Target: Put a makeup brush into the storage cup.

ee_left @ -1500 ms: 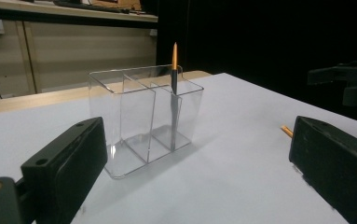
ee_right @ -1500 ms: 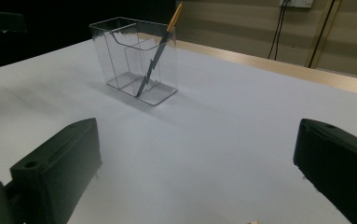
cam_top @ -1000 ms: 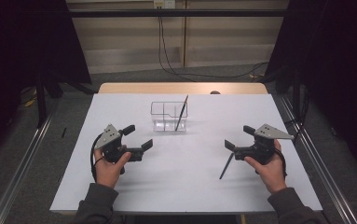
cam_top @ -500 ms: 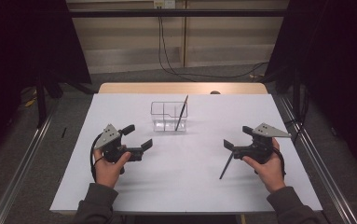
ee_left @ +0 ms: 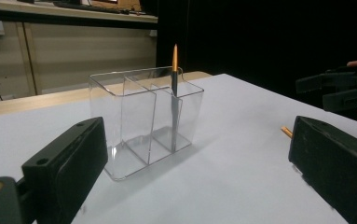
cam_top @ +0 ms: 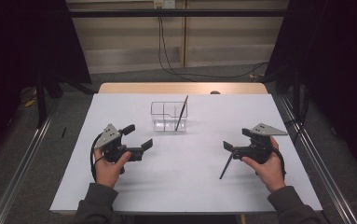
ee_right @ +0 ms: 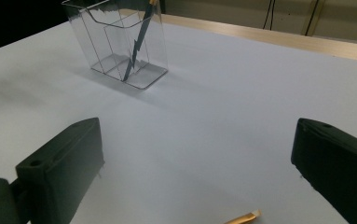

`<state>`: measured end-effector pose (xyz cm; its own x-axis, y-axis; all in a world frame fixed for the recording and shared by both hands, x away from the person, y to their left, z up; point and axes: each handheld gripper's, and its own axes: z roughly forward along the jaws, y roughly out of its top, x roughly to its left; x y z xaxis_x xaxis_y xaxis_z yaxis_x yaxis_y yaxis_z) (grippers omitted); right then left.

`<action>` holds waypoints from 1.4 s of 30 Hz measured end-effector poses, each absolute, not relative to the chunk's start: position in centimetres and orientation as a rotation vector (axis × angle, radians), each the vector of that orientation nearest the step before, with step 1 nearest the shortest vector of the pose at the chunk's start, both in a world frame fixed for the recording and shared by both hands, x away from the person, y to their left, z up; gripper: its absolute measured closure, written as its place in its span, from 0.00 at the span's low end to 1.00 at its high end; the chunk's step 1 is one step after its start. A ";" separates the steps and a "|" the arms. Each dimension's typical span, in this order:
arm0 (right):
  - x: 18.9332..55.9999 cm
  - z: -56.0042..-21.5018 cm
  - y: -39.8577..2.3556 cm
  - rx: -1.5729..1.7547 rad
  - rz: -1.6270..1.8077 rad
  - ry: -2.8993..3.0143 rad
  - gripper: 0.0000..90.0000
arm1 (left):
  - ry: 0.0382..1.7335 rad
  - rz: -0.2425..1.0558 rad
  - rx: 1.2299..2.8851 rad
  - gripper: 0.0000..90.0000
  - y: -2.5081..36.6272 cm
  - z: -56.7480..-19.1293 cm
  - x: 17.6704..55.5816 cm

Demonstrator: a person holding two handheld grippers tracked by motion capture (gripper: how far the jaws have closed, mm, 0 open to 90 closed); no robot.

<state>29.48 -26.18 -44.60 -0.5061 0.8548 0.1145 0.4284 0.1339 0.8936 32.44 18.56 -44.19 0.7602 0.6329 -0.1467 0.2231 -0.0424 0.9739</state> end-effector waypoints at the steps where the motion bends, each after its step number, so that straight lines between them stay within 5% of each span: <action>1: 29.5 -44.6 -26.2 1.241 1.334 1.993 0.03 | 0.699 0.377 1.616 0.05 18.6 -44.2 32.5; 42: 30.9 -44.3 -26.3 1.557 0.914 2.231 0.06 | 0.710 0.382 1.624 0.05 18.6 -44.2 32.5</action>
